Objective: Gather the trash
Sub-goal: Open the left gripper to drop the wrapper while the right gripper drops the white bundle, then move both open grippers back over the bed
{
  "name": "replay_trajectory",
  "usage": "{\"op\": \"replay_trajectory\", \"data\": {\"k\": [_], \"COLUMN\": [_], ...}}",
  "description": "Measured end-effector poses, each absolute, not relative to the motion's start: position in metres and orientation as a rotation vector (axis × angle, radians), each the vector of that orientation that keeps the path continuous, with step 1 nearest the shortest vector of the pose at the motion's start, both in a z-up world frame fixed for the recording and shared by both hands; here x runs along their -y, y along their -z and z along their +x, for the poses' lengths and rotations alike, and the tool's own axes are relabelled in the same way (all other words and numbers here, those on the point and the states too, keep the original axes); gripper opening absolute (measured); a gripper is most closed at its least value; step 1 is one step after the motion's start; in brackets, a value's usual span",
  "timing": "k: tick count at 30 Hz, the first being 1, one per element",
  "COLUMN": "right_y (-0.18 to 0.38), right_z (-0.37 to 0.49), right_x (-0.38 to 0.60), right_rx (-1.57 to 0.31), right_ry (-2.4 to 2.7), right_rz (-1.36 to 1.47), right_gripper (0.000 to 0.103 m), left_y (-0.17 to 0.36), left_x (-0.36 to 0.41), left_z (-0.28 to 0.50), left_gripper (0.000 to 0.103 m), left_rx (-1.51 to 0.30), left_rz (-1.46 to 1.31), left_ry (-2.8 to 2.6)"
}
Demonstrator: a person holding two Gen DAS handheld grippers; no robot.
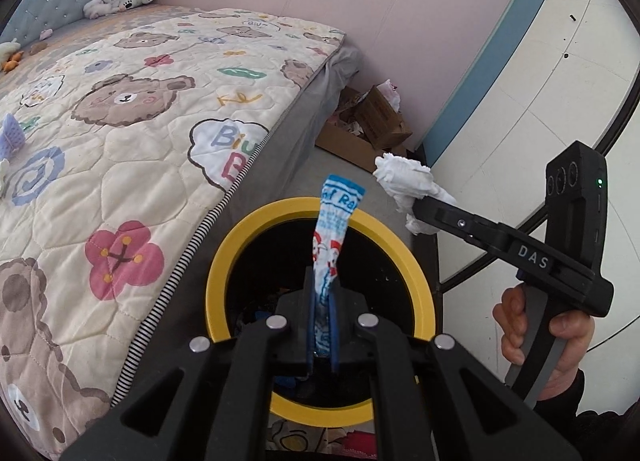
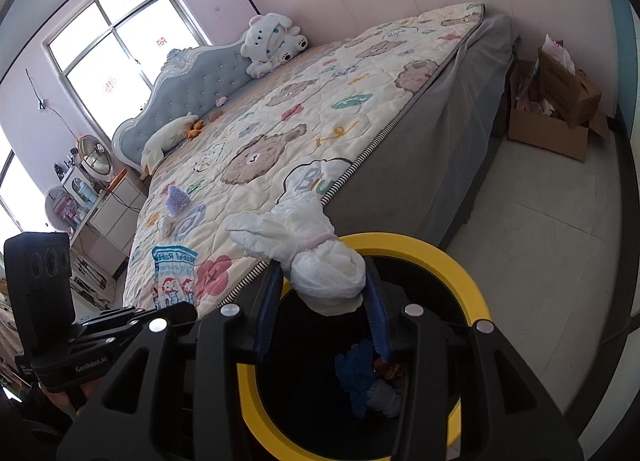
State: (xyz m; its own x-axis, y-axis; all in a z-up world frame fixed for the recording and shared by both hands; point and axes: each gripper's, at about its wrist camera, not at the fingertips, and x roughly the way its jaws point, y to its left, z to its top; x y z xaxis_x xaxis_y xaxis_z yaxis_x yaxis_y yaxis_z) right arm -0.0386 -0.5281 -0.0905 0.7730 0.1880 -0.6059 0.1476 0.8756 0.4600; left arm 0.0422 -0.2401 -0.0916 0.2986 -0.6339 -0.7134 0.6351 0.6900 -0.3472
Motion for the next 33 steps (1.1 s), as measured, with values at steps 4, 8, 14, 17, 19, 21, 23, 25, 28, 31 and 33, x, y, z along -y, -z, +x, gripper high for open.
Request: {"op": "replay_trajectory", "data": {"k": [4,8,14,17,19,21,23,25,28,31,33], "right_y": [0.088,0.089,0.083,0.077,0.074,0.072,0.07,0.069,0.068,0.068,0.068], "right_z": [-0.04,-0.042,-0.042,-0.042,-0.04,-0.037,-0.03,-0.021,-0.004,0.015,0.031], "right_x": [0.53,0.531,0.537,0.539,0.537,0.535,0.53,0.522,0.507,0.489,0.476], "right_rx": [-0.69,-0.693,-0.668,-0.636,-0.609,-0.589,-0.58,-0.572,-0.572,-0.584,-0.596], "right_ry": [-0.016,-0.002,0.029,0.033,0.014,-0.008,-0.036,-0.056,-0.097,-0.133,-0.163], "right_rz": [0.517,0.526,0.52,0.503,0.496,0.494,0.49,0.48,0.465,0.447,0.434], "right_gripper": [0.041,0.051,0.053,0.055,0.057,0.06,0.06,0.061,0.062,0.063,0.063], "left_y": [0.092,0.09,0.085,0.081,0.078,0.076,0.074,0.073,0.072,0.069,0.069], "left_x": [0.241,0.238,0.225,0.217,0.211,0.202,0.191,0.179,0.158,0.138,0.126], "left_z": [0.041,0.042,0.051,0.058,0.062,0.07,0.079,0.087,0.101,0.114,0.121], "left_gripper": [0.007,0.022,0.051,0.059,0.064,0.065,0.065,0.065,0.065,0.065,0.065], "left_rx": [-0.941,-0.938,-0.926,-0.897,-0.879,-0.863,-0.853,-0.842,-0.826,-0.808,-0.796], "left_rz": [0.004,-0.008,-0.053,-0.063,-0.062,-0.068,-0.076,-0.087,-0.106,-0.113,-0.11], "left_ry": [0.848,0.846,0.82,0.799,0.779,0.757,0.733,0.702,0.65,0.608,0.578]}}
